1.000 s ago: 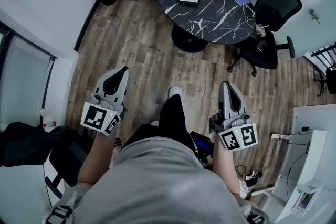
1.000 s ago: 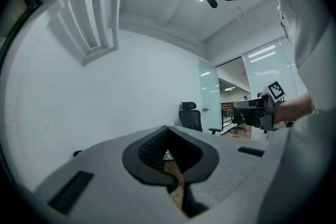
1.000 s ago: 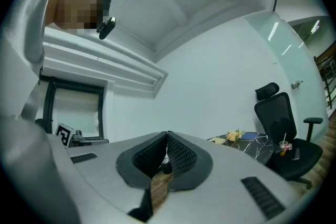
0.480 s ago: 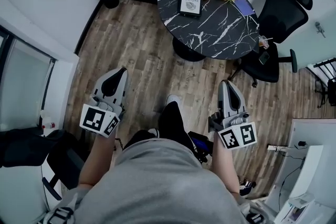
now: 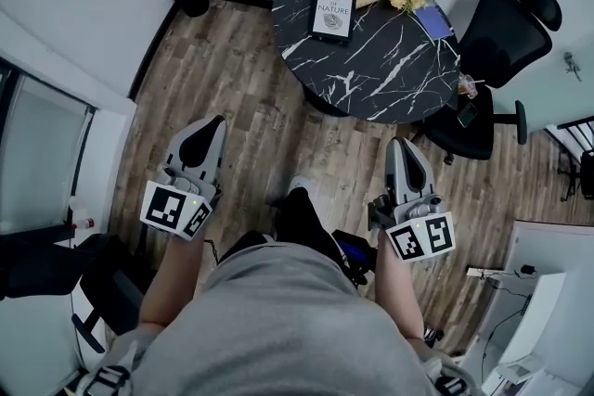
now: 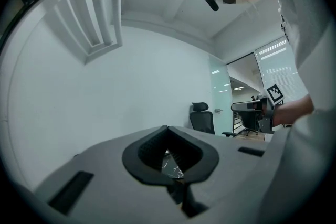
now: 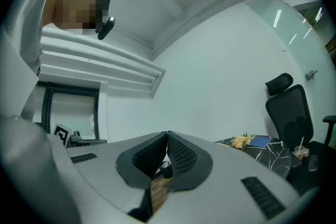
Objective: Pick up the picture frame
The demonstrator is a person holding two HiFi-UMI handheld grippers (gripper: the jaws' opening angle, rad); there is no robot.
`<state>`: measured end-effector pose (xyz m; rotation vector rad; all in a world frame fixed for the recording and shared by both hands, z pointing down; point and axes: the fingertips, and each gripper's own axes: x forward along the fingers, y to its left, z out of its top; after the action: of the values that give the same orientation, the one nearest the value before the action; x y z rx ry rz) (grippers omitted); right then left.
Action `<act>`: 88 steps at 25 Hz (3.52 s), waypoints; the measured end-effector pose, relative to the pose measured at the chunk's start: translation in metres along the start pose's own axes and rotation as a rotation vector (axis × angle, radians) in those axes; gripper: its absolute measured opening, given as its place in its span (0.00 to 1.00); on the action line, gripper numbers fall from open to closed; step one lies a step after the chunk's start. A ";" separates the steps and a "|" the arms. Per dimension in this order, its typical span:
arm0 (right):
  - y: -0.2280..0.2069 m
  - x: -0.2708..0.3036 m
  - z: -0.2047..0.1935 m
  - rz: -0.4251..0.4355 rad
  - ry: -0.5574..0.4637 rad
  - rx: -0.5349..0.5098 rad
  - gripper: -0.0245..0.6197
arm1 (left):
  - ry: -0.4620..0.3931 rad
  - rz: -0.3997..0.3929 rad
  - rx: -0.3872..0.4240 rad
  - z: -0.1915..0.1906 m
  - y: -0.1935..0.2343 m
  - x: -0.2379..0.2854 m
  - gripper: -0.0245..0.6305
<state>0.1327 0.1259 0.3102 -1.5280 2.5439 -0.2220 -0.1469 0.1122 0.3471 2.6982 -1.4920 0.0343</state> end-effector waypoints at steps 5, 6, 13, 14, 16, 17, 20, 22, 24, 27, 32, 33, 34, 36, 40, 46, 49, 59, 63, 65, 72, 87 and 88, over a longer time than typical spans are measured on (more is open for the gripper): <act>-0.023 0.015 0.007 0.012 -0.008 0.033 0.08 | -0.004 0.002 -0.002 0.004 0.000 0.027 0.05; -0.027 0.018 0.007 0.021 -0.012 0.056 0.08 | -0.004 0.005 -0.003 0.004 0.000 0.032 0.05; -0.061 0.044 0.016 0.047 -0.008 0.070 0.08 | -0.008 0.026 0.000 0.008 0.000 0.060 0.05; -0.066 0.048 0.017 0.050 -0.010 0.069 0.08 | -0.008 0.031 0.003 0.008 0.000 0.064 0.05; -0.076 0.057 0.020 0.059 -0.010 0.067 0.08 | -0.009 0.045 0.006 0.010 0.002 0.071 0.05; -0.079 0.061 0.020 0.065 -0.009 0.065 0.08 | -0.010 0.054 0.007 0.010 0.004 0.073 0.05; -0.088 0.074 0.023 0.088 -0.008 0.060 0.08 | -0.014 0.077 0.008 0.011 0.009 0.082 0.05; -0.094 0.081 0.025 0.099 -0.010 0.057 0.08 | -0.015 0.087 0.008 0.011 0.011 0.089 0.05; -0.101 0.088 0.026 0.106 -0.010 0.056 0.08 | -0.019 0.091 0.007 0.011 0.013 0.098 0.05; -0.111 0.097 0.027 0.113 -0.007 0.054 0.08 | -0.024 0.092 0.002 0.010 0.014 0.110 0.05; -0.126 0.105 0.031 0.112 -0.011 0.050 0.08 | -0.023 0.092 -0.003 0.010 0.014 0.127 0.05; -0.128 0.106 0.032 0.111 -0.012 0.050 0.08 | -0.023 0.091 -0.002 0.011 0.014 0.129 0.05; -0.130 0.107 0.032 0.110 -0.013 0.049 0.08 | -0.024 0.089 -0.001 0.011 0.013 0.131 0.05; -0.134 0.108 0.031 0.107 -0.013 0.051 0.08 | -0.024 0.085 0.001 0.011 0.012 0.135 0.05; -0.140 0.108 0.030 0.100 -0.017 0.056 0.08 | -0.019 0.083 0.003 0.009 0.013 0.142 0.05; -0.145 0.105 0.026 0.096 -0.014 0.067 0.08 | -0.014 0.074 0.005 0.007 0.009 0.149 0.05; -0.148 0.104 0.026 0.094 -0.020 0.074 0.08 | -0.012 0.073 0.009 0.008 0.006 0.151 0.05; -0.156 0.101 0.025 0.090 -0.019 0.087 0.08 | 0.002 0.087 0.015 0.008 0.006 0.150 0.05; -0.162 0.101 0.028 0.074 -0.029 0.082 0.08 | 0.004 0.075 0.015 0.007 0.006 0.158 0.05; -0.166 0.105 0.029 0.064 -0.035 0.078 0.08 | -0.001 0.066 0.017 0.008 0.009 0.165 0.05; -0.181 0.125 0.030 0.018 -0.040 0.063 0.08 | -0.005 0.022 0.014 0.008 0.027 0.201 0.05; -0.214 0.230 0.038 -0.064 -0.043 0.044 0.08 | -0.006 -0.082 0.017 0.027 0.110 0.311 0.05; -0.216 0.238 0.039 -0.072 -0.043 0.044 0.08 | -0.003 -0.093 0.016 0.027 0.115 0.319 0.05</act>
<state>0.2167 -0.1863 0.3028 -1.5916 2.4373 -0.2492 -0.0754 -0.2200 0.3395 2.7777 -1.3710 0.0380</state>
